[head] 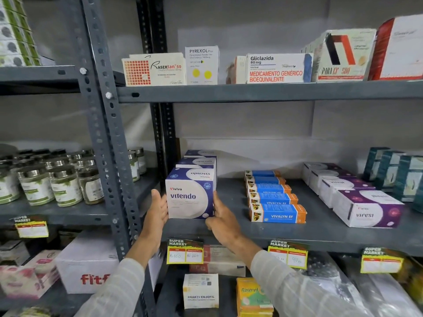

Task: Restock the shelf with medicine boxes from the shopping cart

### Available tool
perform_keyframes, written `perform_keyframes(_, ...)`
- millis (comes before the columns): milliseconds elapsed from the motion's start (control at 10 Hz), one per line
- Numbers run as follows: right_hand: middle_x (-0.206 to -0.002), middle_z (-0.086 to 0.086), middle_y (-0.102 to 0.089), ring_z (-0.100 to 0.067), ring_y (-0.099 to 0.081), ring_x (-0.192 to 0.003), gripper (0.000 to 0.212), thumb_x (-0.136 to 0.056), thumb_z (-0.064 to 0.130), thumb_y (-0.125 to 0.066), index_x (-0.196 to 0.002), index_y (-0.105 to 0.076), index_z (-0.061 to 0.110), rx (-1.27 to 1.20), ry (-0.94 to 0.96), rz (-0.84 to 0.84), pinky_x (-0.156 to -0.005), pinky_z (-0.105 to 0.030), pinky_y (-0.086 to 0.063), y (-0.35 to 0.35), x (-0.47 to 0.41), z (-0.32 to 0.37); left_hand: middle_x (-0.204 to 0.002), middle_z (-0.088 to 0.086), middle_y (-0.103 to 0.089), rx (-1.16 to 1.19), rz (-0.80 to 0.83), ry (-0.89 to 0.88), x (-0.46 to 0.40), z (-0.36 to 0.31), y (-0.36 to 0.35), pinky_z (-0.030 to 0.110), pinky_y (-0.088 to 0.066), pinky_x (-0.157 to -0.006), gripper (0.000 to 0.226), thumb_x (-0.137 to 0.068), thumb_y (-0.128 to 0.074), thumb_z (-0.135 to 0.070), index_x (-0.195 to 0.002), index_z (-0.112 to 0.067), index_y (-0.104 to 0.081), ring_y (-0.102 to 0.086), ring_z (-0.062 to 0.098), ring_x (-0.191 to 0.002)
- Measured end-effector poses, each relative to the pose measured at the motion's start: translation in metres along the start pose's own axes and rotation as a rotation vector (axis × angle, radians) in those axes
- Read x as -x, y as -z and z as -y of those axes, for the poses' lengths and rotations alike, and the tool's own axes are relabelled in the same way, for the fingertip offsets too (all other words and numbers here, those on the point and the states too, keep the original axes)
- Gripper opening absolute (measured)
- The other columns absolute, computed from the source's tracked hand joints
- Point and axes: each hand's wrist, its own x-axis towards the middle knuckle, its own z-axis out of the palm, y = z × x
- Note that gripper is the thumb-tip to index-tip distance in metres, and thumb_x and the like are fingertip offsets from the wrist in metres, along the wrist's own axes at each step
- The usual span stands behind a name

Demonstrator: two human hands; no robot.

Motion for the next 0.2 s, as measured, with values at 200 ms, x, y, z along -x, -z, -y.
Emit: perform_keyframes(200, -0.133, 0.012, -0.050, -0.016, -0.052, -0.125, 0.080, -0.096, 0.017, -0.065, -0.158, -0.020, 0.039, 0.016, 0.016, 0.010, -0.103, -0.044, -0.055, 0.016, 0.011, 0.012, -0.139, -0.007, -0.056, 0.012, -0.141, -0.061, 0.004, 0.003, -0.004, 0.036, -0.035, -0.112, 0.067, -0.101, -0.022, -0.065, -0.150, -0.025, -0.044, -0.051, 0.014, -0.129)
